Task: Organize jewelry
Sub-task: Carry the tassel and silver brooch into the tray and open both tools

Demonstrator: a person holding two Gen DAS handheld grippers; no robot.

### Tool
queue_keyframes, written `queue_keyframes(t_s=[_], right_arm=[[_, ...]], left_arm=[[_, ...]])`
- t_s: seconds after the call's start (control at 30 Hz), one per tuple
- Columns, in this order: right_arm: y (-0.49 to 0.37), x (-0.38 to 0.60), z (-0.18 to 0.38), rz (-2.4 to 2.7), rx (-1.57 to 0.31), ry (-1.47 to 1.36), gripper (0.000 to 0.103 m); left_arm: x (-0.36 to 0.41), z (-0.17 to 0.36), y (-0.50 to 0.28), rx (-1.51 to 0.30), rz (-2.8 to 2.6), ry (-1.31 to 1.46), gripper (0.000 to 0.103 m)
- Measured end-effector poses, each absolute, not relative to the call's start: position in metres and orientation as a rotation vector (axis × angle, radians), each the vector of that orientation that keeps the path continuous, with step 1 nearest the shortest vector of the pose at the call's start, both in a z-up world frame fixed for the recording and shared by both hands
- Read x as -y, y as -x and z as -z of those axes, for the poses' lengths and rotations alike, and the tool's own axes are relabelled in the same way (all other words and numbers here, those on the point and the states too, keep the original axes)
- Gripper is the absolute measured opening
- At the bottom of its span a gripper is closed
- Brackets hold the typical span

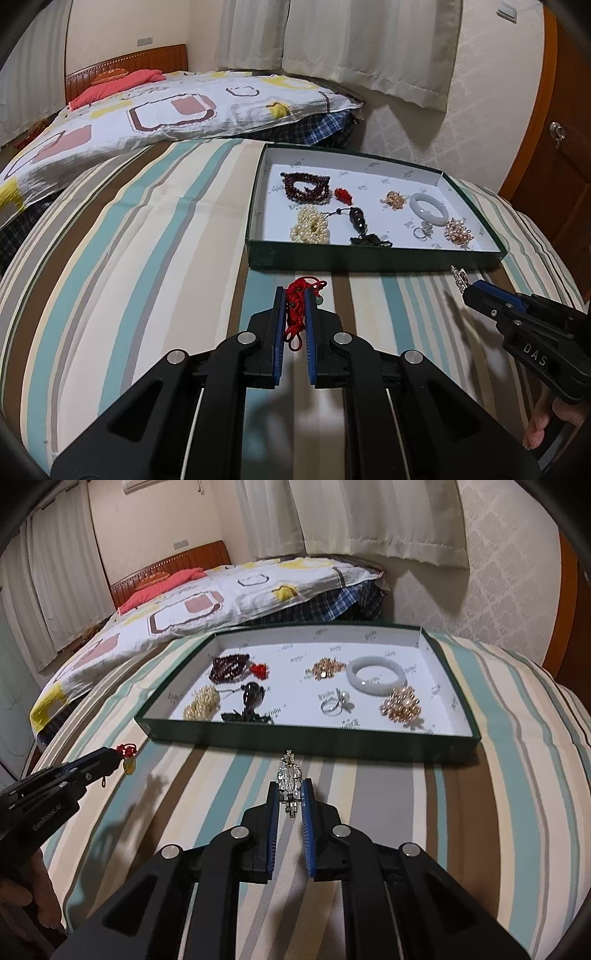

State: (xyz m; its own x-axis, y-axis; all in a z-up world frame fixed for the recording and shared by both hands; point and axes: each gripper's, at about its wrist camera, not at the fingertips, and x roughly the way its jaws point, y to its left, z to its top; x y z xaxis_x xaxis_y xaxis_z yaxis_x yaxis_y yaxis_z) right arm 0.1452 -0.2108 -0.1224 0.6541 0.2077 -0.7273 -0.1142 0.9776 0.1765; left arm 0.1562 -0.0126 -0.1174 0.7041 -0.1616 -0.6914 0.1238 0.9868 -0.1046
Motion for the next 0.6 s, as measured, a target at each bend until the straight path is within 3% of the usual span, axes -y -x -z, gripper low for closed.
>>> queue_keyframes(t_s=[0.6], right_arm=[[-0.153,0.230,0.081,-0.151,-0.710,-0.135,0.013]], left_arm=[[0.042,0.070,-0.171,-0.662,0.232,0.041,0.010]])
